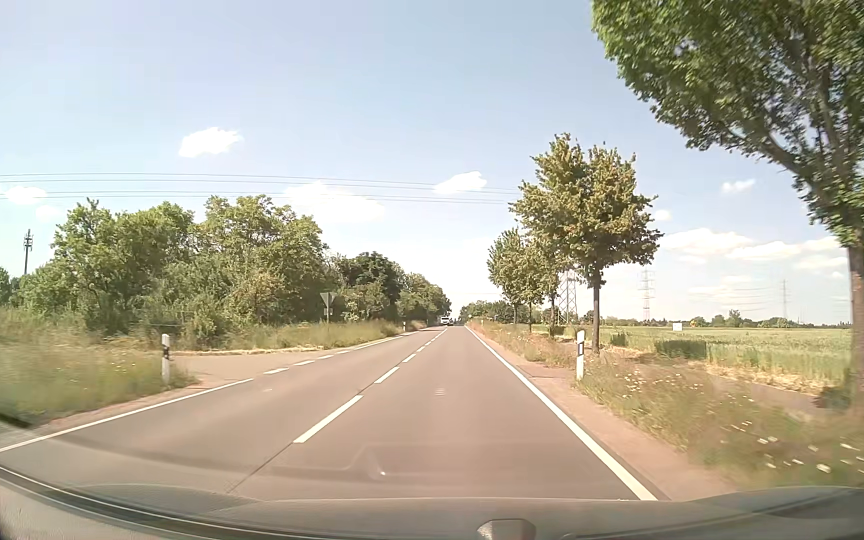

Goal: Follow the waypoints while adhering to traffic rules and regulations

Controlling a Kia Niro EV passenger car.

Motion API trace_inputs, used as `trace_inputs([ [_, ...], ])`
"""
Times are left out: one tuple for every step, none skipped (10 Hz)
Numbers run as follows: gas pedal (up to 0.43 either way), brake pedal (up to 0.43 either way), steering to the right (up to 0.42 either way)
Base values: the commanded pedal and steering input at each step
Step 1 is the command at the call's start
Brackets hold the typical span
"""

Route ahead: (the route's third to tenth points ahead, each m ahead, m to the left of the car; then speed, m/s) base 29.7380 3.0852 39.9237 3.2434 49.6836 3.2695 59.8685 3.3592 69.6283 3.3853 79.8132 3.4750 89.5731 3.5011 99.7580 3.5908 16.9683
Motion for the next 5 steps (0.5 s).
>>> trace_inputs([
  [0.469, 0.030, 0.000],
  [0.469, 0.030, 0.000],
  [0.469, 0.030, 0.000],
  [0.469, 0.030, 0.000],
  [0.469, 0.030, 0.000],
])
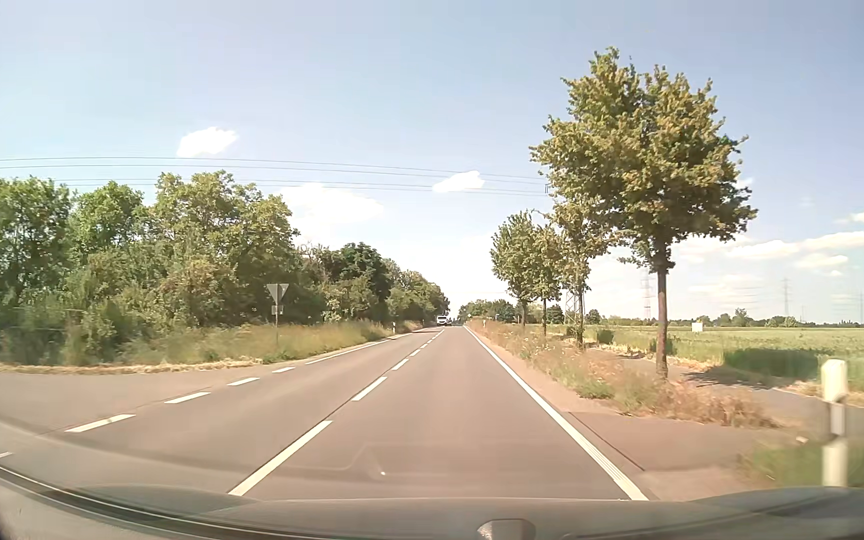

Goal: Follow the waypoints while adhering to traffic rules and regulations

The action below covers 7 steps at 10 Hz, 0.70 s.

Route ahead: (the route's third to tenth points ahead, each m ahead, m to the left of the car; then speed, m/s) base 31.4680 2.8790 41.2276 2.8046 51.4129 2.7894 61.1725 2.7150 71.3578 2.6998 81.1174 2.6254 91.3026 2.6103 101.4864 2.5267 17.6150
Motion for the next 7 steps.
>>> trace_inputs([
  [0.469, 0.030, 0.000],
  [0.469, 0.030, 0.000],
  [0.469, 0.030, 0.000],
  [0.469, 0.030, 0.000],
  [0.461, 0.030, -0.001],
  [0.461, 0.030, 0.000],
  [0.441, 0.030, -0.001],
])
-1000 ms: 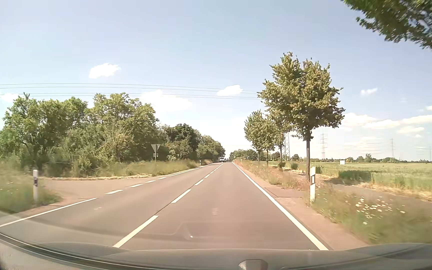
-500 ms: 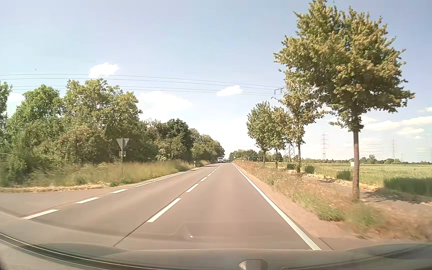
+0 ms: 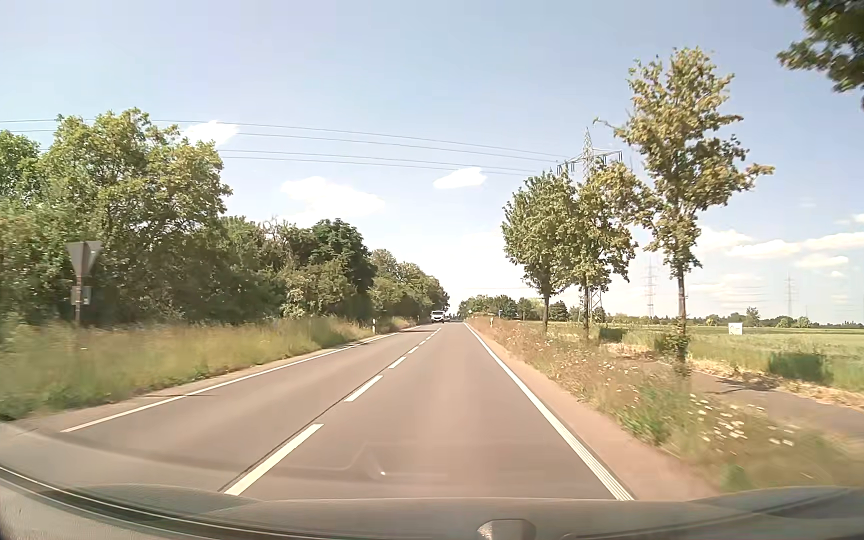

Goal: Follow the waypoints while adhering to traffic rules and regulations

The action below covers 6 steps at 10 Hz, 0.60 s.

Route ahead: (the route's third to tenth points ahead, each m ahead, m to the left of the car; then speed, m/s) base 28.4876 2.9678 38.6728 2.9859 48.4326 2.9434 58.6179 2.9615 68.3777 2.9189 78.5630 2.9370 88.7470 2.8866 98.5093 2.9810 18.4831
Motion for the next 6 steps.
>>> trace_inputs([
  [0.429, 0.030, -0.001],
  [0.378, 0.030, -0.001],
  [0.350, 0.030, -0.001],
  [0.319, 0.030, -0.001],
  [0.287, 0.030, -0.001],
  [0.268, 0.030, -0.002],
])
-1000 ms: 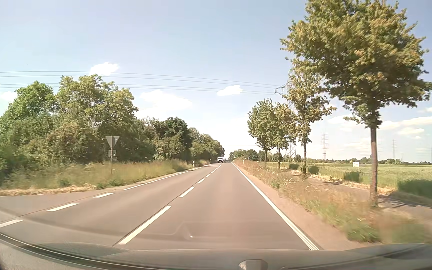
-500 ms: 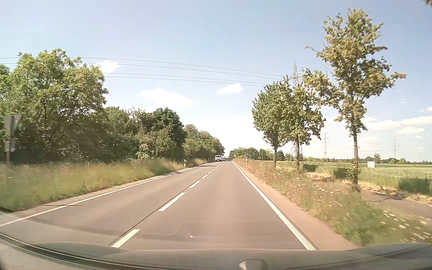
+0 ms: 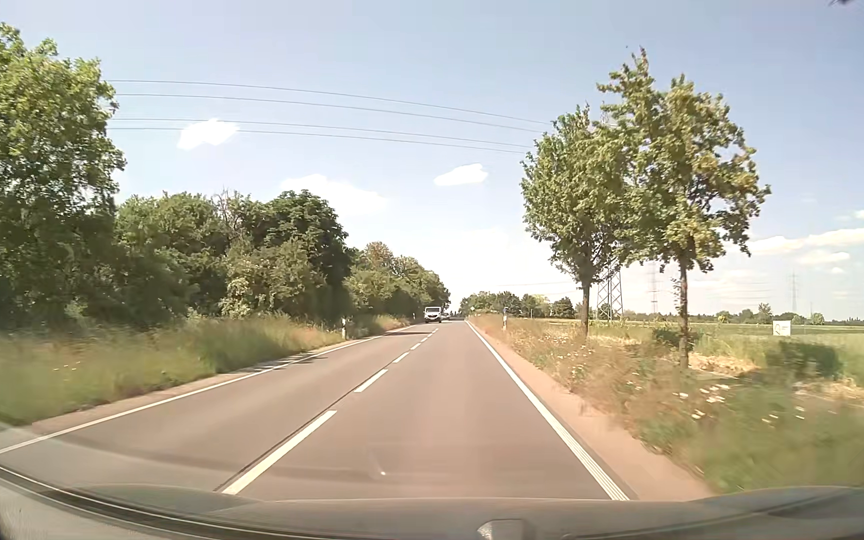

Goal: Follow the waypoints while adhering to traffic rules and regulations

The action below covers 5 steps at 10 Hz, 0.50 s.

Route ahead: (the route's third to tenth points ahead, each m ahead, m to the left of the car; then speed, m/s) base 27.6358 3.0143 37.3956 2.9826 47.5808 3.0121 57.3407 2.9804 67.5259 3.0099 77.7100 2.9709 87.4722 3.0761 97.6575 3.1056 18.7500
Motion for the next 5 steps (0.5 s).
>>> trace_inputs([
  [0.248, 0.030, -0.001],
  [0.228, 0.030, -0.001],
  [0.197, 0.030, -0.001],
  [0.150, 0.030, 0.000],
  [0.110, 0.030, 0.000],
])
